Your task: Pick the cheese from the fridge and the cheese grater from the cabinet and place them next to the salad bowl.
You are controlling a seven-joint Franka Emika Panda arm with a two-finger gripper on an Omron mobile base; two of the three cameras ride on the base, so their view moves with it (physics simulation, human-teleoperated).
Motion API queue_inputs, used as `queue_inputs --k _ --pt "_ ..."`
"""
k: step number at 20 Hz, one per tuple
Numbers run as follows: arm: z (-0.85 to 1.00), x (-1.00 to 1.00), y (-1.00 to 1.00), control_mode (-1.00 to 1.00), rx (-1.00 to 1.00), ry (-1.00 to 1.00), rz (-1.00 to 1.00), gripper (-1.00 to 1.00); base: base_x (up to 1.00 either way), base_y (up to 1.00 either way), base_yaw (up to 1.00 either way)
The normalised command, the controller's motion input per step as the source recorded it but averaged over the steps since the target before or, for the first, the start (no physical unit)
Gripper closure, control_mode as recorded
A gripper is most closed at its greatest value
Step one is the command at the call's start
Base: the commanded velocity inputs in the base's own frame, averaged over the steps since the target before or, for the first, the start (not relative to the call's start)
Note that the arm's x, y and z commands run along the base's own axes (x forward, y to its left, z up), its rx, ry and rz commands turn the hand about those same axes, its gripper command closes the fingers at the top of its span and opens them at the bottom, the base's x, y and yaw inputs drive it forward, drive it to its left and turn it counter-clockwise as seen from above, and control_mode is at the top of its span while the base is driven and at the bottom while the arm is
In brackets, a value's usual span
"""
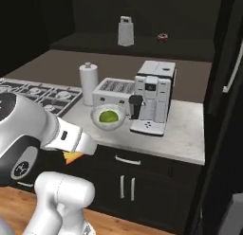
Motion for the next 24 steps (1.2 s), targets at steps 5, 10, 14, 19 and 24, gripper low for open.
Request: queue_inputs --k 5,10,14,19,24 --pt "0.00 0.00 0.00 1.00 0.00 0.00 0.00 1.00 0.84 0.16 0.07" --pt "0.00 0.00 0.00 1.00 0.00 0.00 0.00 1.00 0.76 0.14 0.07" --pt "0.00 0.00 0.00 1.00 0.00 0.00 0.00 1.00 0.41 0.09 0.05" --pt "0.00 0.00 0.00 1.00 0.00 0.00 0.00 1.00 0.33 0.05 0.05" --pt "-0.02 0.47 0.21 -1.00 0.00 0.00 0.04 1.00 0.00 0.00 0.00"
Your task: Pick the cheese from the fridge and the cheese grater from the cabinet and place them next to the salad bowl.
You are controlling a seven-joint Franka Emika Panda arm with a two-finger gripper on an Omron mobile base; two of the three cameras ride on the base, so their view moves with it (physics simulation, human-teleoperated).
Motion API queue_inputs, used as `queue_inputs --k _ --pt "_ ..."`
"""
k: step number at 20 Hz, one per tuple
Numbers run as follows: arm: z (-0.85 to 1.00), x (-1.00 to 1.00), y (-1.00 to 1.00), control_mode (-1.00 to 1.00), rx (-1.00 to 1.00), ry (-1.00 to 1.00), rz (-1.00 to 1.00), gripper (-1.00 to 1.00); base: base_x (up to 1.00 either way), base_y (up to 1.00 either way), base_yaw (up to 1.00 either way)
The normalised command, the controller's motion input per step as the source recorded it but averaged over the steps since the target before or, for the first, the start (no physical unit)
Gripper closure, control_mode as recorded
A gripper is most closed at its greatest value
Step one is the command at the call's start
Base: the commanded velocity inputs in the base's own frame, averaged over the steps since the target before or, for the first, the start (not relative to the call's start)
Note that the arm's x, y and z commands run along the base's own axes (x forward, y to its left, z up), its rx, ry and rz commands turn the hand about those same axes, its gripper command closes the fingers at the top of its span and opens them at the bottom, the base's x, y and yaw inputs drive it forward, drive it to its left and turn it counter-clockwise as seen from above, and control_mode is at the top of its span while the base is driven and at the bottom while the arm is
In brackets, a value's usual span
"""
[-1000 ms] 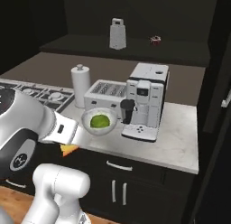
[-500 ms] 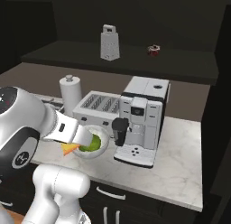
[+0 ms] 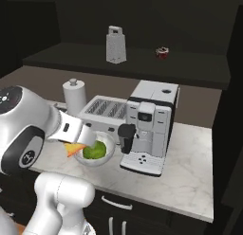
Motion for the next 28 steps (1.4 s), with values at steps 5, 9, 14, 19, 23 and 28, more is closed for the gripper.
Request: queue_inputs --k 5,9,14,19,23,28 --pt "-0.10 0.66 0.61 -1.00 0.01 0.00 0.05 1.00 0.00 0.00 0.00" --pt "-0.10 0.73 0.73 -1.00 0.03 0.00 0.00 1.00 0.00 0.00 0.00" --pt "-0.21 0.43 0.81 -1.00 0.03 0.01 -0.05 1.00 0.00 0.00 0.00" --pt "-0.37 0.29 0.64 -1.00 0.14 0.06 -0.12 1.00 0.00 0.00 0.00" --pt "-0.26 0.14 0.94 -1.00 0.18 0.00 -0.09 1.00 0.00 0.00 0.00" --pt "-0.36 0.06 0.60 -1.00 0.11 0.00 -0.09 1.00 0.00 0.00 0.00"
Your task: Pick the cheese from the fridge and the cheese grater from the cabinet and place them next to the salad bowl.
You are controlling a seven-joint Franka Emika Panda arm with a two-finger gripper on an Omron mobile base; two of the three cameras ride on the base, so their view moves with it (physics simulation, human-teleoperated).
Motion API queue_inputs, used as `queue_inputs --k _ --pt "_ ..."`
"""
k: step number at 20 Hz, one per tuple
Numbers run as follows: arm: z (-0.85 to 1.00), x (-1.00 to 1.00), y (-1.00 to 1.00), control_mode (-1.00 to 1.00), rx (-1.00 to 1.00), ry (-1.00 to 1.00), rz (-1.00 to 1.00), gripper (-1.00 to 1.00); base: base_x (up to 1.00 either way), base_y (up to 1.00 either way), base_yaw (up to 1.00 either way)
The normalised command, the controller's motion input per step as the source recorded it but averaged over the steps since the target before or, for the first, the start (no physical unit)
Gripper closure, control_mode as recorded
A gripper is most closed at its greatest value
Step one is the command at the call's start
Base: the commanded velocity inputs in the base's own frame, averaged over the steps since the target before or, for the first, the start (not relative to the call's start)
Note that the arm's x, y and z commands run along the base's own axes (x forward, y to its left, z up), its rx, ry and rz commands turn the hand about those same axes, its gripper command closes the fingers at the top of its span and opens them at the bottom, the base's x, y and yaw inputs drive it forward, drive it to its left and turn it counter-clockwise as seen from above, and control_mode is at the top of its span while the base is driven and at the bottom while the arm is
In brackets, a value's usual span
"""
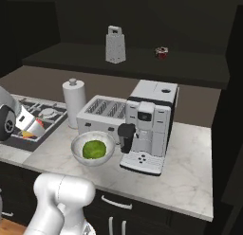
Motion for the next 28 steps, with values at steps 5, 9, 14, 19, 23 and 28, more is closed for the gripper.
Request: queue_inputs --k 5,9,14,19,23,28 --pt "-0.62 0.00 0.31 -1.00 0.05 0.03 -0.10 1.00 0.00 0.00 0.00" --pt "-0.60 0.01 0.00 -1.00 0.01 0.02 -0.12 1.00 0.00 0.00 0.00" --pt "-0.34 0.03 0.00 -1.00 0.00 -0.01 -0.12 1.00 0.00 0.00 0.00" --pt "-0.48 0.27 -0.22 -1.00 -0.12 -0.02 -0.11 1.00 0.00 0.00 0.00" --pt "-0.37 0.30 -0.43 -1.00 -0.07 0.00 -0.14 1.00 0.00 0.00 0.00" --pt "-0.14 0.15 -0.05 -1.00 0.00 -0.02 -0.02 1.00 0.00 0.00 0.00"
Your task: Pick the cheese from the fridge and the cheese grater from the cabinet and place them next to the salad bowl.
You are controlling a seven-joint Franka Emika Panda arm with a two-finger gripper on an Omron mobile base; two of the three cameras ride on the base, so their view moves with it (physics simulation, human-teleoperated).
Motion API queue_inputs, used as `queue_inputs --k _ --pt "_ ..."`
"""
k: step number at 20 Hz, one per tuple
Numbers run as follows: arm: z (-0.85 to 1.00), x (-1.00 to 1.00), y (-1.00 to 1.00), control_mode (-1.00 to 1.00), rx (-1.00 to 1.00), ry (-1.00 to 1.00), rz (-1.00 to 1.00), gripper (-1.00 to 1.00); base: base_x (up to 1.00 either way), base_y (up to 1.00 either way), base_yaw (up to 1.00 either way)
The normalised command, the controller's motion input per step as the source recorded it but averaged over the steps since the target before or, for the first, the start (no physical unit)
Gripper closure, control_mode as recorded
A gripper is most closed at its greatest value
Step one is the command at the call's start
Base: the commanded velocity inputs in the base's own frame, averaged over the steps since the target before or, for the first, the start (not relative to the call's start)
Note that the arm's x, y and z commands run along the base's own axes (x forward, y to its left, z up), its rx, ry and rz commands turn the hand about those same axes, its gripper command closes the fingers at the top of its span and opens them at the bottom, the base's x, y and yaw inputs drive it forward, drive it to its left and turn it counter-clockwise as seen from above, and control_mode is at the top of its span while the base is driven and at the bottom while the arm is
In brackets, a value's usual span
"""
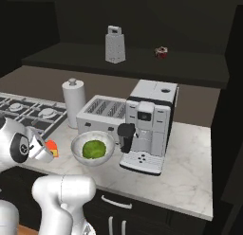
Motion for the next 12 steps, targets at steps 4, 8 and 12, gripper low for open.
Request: queue_inputs --k 4,8,12 --pt "-0.14 0.08 0.01 -1.00 0.00 0.00 0.00 1.00 0.00 0.00 0.00" --pt "-0.05 0.28 -0.04 -1.00 -0.02 0.00 -0.05 1.00 0.00 0.00 0.00" --pt "-0.32 0.36 -0.01 -1.00 -0.09 0.00 -0.10 1.00 0.00 0.00 0.00"
